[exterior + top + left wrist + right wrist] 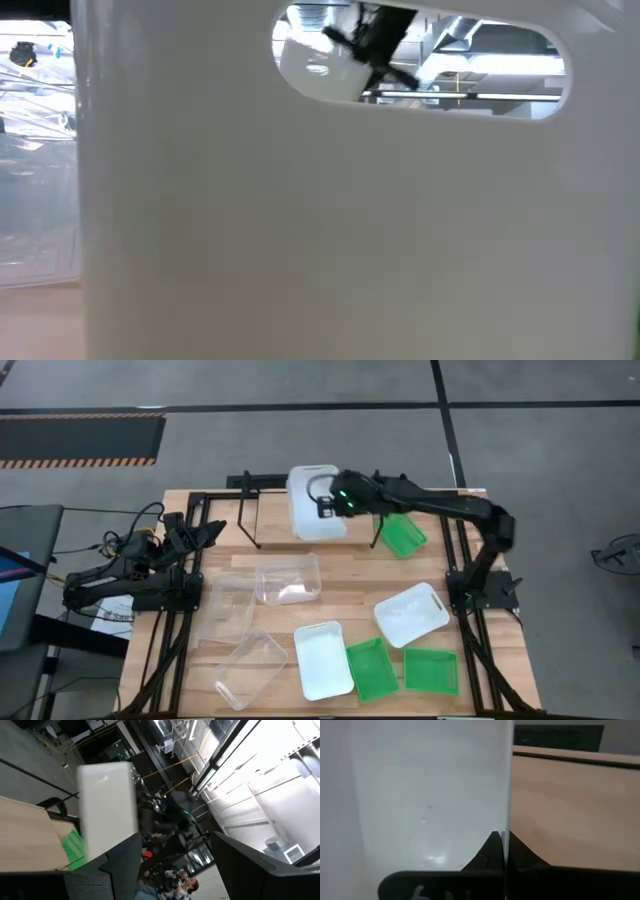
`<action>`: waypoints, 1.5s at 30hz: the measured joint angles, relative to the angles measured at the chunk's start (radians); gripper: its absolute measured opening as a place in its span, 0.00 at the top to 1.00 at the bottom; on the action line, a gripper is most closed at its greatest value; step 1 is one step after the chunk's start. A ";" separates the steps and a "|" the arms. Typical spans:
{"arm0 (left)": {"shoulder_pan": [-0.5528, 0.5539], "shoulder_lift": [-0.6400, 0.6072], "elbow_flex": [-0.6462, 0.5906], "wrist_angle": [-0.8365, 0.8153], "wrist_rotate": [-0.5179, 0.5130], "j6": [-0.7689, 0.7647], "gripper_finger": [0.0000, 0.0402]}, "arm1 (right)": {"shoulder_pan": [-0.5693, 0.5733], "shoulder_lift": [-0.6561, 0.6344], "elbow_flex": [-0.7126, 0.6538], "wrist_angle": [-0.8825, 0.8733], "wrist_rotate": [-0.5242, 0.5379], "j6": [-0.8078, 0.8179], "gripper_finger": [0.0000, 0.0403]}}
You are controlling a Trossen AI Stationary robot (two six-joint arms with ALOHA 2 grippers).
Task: Stack baskets on shelf by color
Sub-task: Put the top white bin on the shelf
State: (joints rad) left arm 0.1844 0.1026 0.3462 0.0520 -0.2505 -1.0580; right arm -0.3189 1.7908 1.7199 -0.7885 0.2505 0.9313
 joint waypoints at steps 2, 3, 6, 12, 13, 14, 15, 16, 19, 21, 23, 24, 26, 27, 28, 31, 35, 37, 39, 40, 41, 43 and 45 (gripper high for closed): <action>0.000 0.001 0.000 -0.002 0.000 0.000 0.43 | -0.016 0.080 0.081 -0.006 -0.009 -0.014 1.00; 0.000 0.002 0.000 -0.002 0.000 0.000 0.43 | -0.019 0.118 0.121 -0.001 -0.015 -0.019 1.00; 0.000 0.002 0.000 -0.011 -0.007 0.001 0.43 | -0.018 0.223 0.239 -0.022 -0.023 -0.024 1.00; 0.000 0.002 0.000 -0.017 -0.107 0.044 0.43 | -0.018 0.396 0.410 -0.025 -0.044 0.002 1.00; 0.000 0.002 0.000 -0.017 -0.127 0.048 0.43 | -0.019 0.420 0.433 -0.024 -0.051 0.010 1.00; 0.000 0.002 0.000 -0.017 -0.144 0.050 0.43 | -0.019 0.444 0.455 -0.027 -0.054 0.016 1.00; 0.000 0.002 0.000 -0.017 -0.157 0.053 0.43 | -0.019 0.464 0.476 -0.034 -0.060 0.021 1.00; 0.000 0.002 0.000 -0.017 -0.164 0.056 0.43 | -0.019 0.485 0.496 -0.049 -0.068 0.027 1.00; 0.000 0.002 0.000 -0.018 -0.172 0.069 0.43 | -0.021 0.536 0.540 -0.086 -0.075 0.038 0.99; 0.000 0.002 0.000 -0.019 -0.172 0.071 0.43 | -0.021 0.561 0.553 -0.106 -0.076 0.039 0.99; 0.000 0.002 0.000 -0.020 -0.170 0.072 0.43 | -0.022 0.577 0.557 -0.112 -0.076 0.047 0.99; 0.000 0.002 0.000 -0.021 -0.170 0.071 0.43 | -0.022 0.585 0.557 -0.121 -0.076 0.047 0.99; 0.000 0.002 0.000 -0.028 -0.170 0.071 0.43 | -0.023 0.599 0.558 -0.120 -0.077 0.054 0.99; 0.000 0.002 0.000 -0.034 -0.170 0.071 0.43 | -0.023 0.604 0.558 -0.125 -0.077 0.061 0.99; 0.000 0.002 0.000 -0.040 -0.169 0.069 0.43 | -0.026 0.607 0.558 -0.131 -0.080 0.063 0.98; 0.000 0.002 0.000 -0.050 -0.166 0.055 0.43 | -0.029 0.606 0.558 -0.124 -0.082 0.063 0.98; 0.000 0.002 0.000 -0.049 -0.166 0.055 0.43 | -0.039 0.606 0.559 -0.125 -0.073 0.066 0.96; 0.000 0.002 0.000 -0.049 -0.166 0.054 0.43 | -0.045 0.606 0.559 -0.123 -0.073 0.066 0.94; 0.000 0.002 0.000 -0.049 -0.165 0.054 0.43 | -0.046 0.606 0.559 -0.122 -0.073 0.066 0.91; 0.000 0.002 0.000 -0.050 -0.165 0.054 0.43 | -0.046 0.606 0.559 -0.122 -0.073 0.066 0.89; 0.000 0.002 0.000 -0.054 -0.165 0.054 0.43 | -0.046 0.606 0.559 -0.122 -0.073 0.065 0.87; 0.000 0.002 0.000 -0.062 -0.165 0.053 0.43 | -0.045 0.606 0.559 -0.119 -0.073 0.064 0.83; 0.000 0.002 0.000 -0.063 -0.165 0.053 0.43 | -0.045 0.606 0.559 -0.121 -0.073 0.056 0.79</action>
State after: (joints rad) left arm 0.1848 0.1043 0.3462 -0.0114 -0.4154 -1.0050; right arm -0.3642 2.3966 2.2787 -0.9093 0.1772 0.9873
